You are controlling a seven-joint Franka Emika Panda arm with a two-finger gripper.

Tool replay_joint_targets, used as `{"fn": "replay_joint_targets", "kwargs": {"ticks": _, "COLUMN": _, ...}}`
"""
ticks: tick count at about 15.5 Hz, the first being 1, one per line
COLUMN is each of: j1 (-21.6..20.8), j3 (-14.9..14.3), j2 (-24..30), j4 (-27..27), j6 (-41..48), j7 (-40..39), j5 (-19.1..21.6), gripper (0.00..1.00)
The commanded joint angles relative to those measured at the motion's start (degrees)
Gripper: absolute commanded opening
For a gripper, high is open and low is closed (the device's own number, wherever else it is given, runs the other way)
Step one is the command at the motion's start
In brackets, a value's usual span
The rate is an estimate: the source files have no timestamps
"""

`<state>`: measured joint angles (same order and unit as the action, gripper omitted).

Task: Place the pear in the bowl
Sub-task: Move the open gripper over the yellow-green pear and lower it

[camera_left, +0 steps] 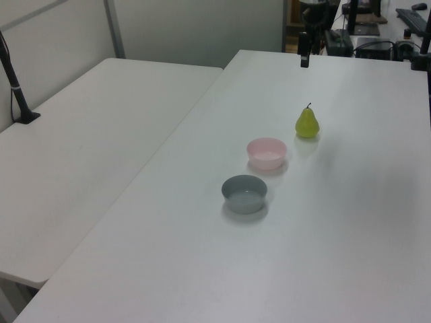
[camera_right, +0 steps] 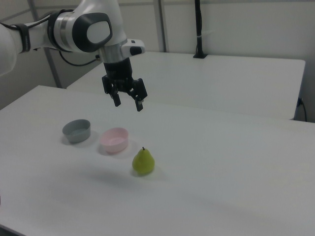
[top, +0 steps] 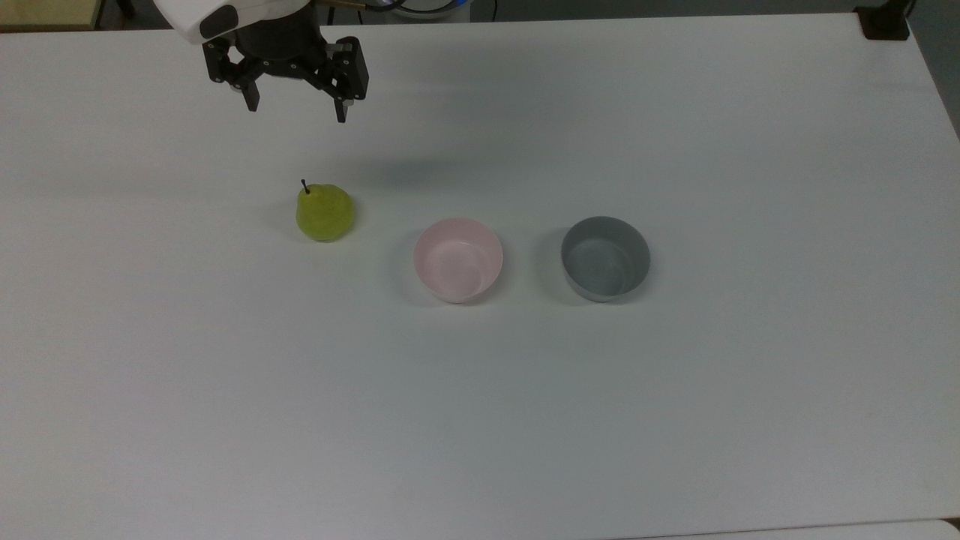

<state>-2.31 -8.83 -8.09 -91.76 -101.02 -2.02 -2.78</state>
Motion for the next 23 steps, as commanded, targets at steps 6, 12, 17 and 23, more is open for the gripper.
{"fn": "replay_joint_targets", "kwargs": {"ticks": 6, "j1": -1.03, "j3": -1.1, "j2": 1.77, "j4": -1.14, "j6": 2.75, "j7": -0.27, "j5": 0.85, "gripper": 1.0}}
{"fn": "replay_joint_targets", "kwargs": {"ticks": 12, "j1": -1.03, "j3": -1.1, "j2": 1.68, "j4": -1.31, "j6": 3.11, "j7": -2.72, "j5": 0.85, "gripper": 1.0}}
{"fn": "replay_joint_targets", "kwargs": {"ticks": 17, "j1": -1.12, "j3": -1.54, "j2": 0.19, "j4": -5.61, "j6": 1.97, "j7": -8.7, "j5": 0.67, "gripper": 1.0}}
{"fn": "replay_joint_targets", "kwargs": {"ticks": 23, "j1": -2.17, "j3": -2.85, "j2": -3.5, "j4": -11.68, "j6": -6.63, "j7": -11.51, "j5": -0.73, "gripper": 1.0}}
